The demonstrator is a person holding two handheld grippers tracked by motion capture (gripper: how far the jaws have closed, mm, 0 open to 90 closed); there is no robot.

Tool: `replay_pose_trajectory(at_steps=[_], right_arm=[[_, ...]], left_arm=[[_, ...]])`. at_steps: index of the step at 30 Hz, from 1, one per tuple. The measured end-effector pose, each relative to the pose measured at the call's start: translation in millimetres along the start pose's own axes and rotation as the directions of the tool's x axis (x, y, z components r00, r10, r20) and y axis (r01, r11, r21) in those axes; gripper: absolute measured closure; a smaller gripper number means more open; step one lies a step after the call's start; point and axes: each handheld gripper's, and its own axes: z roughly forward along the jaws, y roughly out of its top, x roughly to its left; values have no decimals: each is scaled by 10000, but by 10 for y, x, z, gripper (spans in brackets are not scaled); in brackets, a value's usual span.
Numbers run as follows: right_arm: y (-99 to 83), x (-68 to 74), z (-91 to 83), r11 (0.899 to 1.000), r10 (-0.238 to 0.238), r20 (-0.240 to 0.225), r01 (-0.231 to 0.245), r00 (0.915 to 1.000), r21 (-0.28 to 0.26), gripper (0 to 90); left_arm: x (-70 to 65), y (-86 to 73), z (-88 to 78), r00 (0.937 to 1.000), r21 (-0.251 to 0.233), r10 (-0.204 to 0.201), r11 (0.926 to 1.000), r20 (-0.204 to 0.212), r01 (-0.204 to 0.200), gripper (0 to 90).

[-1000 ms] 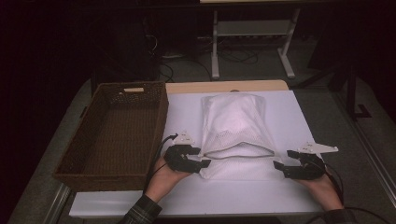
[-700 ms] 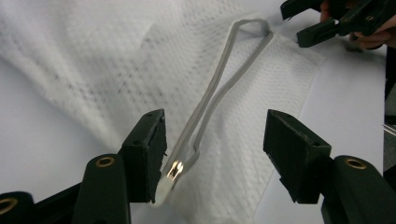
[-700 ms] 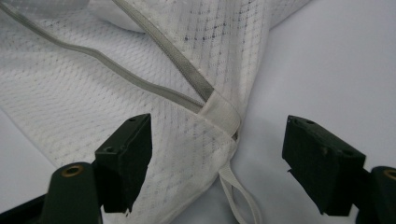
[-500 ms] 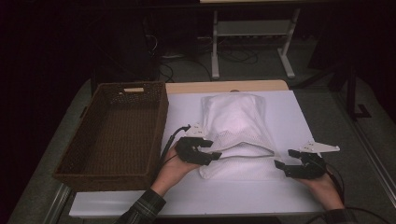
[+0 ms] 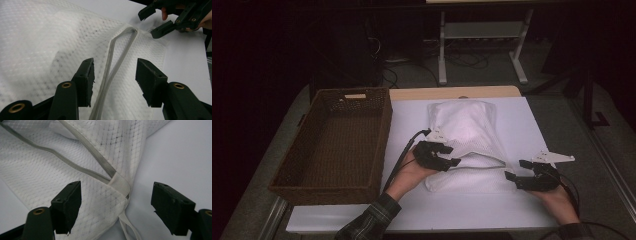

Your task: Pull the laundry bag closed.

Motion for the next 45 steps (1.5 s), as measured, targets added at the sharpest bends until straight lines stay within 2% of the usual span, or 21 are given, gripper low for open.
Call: replay_pose_trajectory(at_steps=[1, 6, 11, 14, 15, 19, 24, 25, 26, 31, 34, 45], right_arm=[[0, 0, 0, 10000, 0, 0, 0, 10000, 0, 239], [5, -4, -12, 10000, 0, -15, -1, 10000, -76, 239], [2, -7, -8, 10000, -25, -34, 25, 10000, -63, 239], [1, -10, -9, 10000, -44, -16, 43, 10000, -72, 239], [2, -9, -17, 10000, 7, -31, -7, 10000, -90, 239], [5, -8, -21, 9999, 24, -51, -25, 10000, -101, 240], [3, -11, -21, 9999, 12, -64, -13, 10000, -110, 239], [3, -11, -23, 9999, 24, -67, -24, 10000, -107, 238], [2, -15, -27, 9999, 26, -95, -28, 10000, -144, 236], [2, -21, -31, 9998, 58, -124, -60, 9999, -176, 222], [1, -18, -27, 9998, 36, -77, -38, 10000, -175, 179], [-15, -5, 14, 9999, -155, -38, 154, 9999, -55, 136]], left_arm=[[-1, 32, 98, 10000, 72, 47, 10000, 8, -47, 488], [24, 74, 222, 9999, 175, 127, 9998, 13, -128, 506], [49, 105, 324, 9998, 253, 189, 9995, 25, -190, 540], [49, 105, 324, 9998, 253, 189, 9995, 25, -190, 546], [48, 125, 419, 9997, 393, 233, 9990, -48, -231, 566], [62, 125, 473, 9997, 486, 215, 9986, -123, -209, 632], [78, 114, 501, 9997, 566, 256, 9981, -45, -253, 809], [72, 109, 506, 9996, 664, 276, 9974, 86, -281, 809], [59, 107, 512, 9994, 726, 321, 9968, 139, -330, 874], [6, 113, 502, 9984, 922, 541, 9942, 164, -554, 886], [-4, 110, 498, 9981, 1018, 592, 9930, 163, -606, 886], [21, 10, 623, 9985, 1602, 529, 9856, 162, -548, 887]])
